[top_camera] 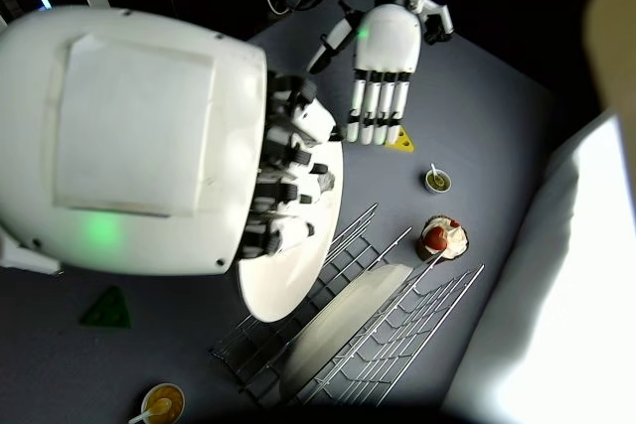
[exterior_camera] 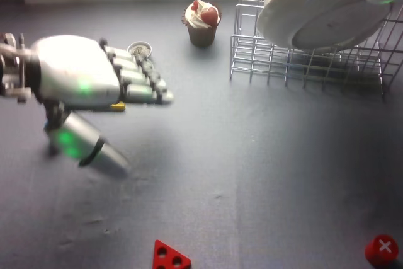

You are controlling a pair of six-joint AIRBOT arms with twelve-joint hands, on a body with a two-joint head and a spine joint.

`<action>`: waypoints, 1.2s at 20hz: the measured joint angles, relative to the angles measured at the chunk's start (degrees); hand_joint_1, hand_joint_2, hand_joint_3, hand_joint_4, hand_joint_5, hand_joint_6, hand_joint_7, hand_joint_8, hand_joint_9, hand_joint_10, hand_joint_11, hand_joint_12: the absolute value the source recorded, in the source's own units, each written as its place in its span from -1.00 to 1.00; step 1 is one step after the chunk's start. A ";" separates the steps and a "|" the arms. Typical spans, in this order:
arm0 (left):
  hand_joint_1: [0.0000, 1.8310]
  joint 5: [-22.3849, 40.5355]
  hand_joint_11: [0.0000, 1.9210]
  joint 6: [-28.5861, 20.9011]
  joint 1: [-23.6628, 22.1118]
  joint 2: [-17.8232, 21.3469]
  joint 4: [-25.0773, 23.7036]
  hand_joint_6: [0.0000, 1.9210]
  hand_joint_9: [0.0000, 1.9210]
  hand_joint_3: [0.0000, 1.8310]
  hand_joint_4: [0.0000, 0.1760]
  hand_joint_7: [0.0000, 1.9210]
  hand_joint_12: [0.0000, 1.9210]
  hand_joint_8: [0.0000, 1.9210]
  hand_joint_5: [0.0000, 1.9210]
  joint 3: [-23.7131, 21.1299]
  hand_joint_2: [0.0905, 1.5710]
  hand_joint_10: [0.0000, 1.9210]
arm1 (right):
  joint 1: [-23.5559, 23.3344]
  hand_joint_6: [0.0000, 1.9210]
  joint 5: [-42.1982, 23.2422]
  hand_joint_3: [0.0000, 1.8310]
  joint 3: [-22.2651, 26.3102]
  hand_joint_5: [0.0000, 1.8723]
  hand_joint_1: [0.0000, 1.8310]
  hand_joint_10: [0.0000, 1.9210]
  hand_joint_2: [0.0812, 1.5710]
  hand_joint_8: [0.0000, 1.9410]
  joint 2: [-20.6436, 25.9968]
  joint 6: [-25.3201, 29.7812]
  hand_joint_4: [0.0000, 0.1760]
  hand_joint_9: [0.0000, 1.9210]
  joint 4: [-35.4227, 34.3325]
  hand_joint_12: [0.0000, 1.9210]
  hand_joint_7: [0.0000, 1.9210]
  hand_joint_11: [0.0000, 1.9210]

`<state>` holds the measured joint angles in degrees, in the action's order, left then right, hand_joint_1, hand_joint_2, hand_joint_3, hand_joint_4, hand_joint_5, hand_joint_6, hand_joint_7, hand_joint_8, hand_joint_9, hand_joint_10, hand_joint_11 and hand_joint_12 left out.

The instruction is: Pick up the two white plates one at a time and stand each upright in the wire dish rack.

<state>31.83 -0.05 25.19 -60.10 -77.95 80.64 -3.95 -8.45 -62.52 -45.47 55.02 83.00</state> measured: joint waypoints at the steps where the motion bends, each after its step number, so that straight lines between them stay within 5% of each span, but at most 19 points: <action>1: -1.00 -1.05 -0.82 0.00 -0.09 0.00 1.29 -0.99 -0.84 -1.00 -1.00 -0.83 -0.98 -0.99 -0.87 0.07 0.11 -0.99 | 0.00 -0.06 0.02 -1.00 0.00 0.02 0.64 -0.33 0.29 -0.51 0.02 0.57 -1.00 0.23 0.02 0.41 0.20 0.03; 9: -0.98 0.17 -0.81 0.00 0.15 0.68 -0.85 -1.00 -0.81 -1.00 -1.00 -0.82 -0.98 -0.99 -0.87 0.44 0.12 -0.99 | 0.22 -0.19 7.04 -1.00 1.40 0.07 0.64 -0.44 0.27 -0.55 1.14 3.69 -1.00 0.31 -2.23 0.38 0.22 0.06; 15: -1.00 0.28 -0.80 0.00 -1.16 0.66 -3.96 -1.00 -0.81 -1.00 -1.00 -0.81 -0.98 -1.00 -0.86 1.38 0.10 -1.00 | 0.22 -0.11 8.57 -1.00 -0.04 0.01 0.64 -0.31 0.29 -0.44 1.09 3.72 -1.00 0.24 -4.70 0.44 0.16 0.02; 22: -1.00 -1.44 -0.81 0.00 -1.81 0.20 -4.31 -1.00 -0.82 -1.00 -1.00 -0.82 -0.99 -1.00 -0.87 1.44 0.11 -1.00 | 0.24 -0.01 9.62 -1.00 -2.64 0.03 0.64 -0.31 0.29 -0.59 0.20 3.43 -1.00 0.21 -6.60 0.42 0.22 0.00; 24: -1.00 -1.99 -0.81 0.00 -2.19 0.20 -4.66 -1.00 -0.82 -1.00 -1.00 -0.84 -0.99 -1.00 -0.89 1.49 0.11 -1.00 | 0.76 -0.02 9.55 -1.00 -2.91 0.04 0.64 -0.28 0.30 -0.48 -0.35 3.34 -1.00 0.20 -8.00 0.44 0.15 -0.02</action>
<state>29.85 -0.05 23.00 -59.90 -82.61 82.13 -3.18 1.10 -65.43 -45.82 58.37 75.00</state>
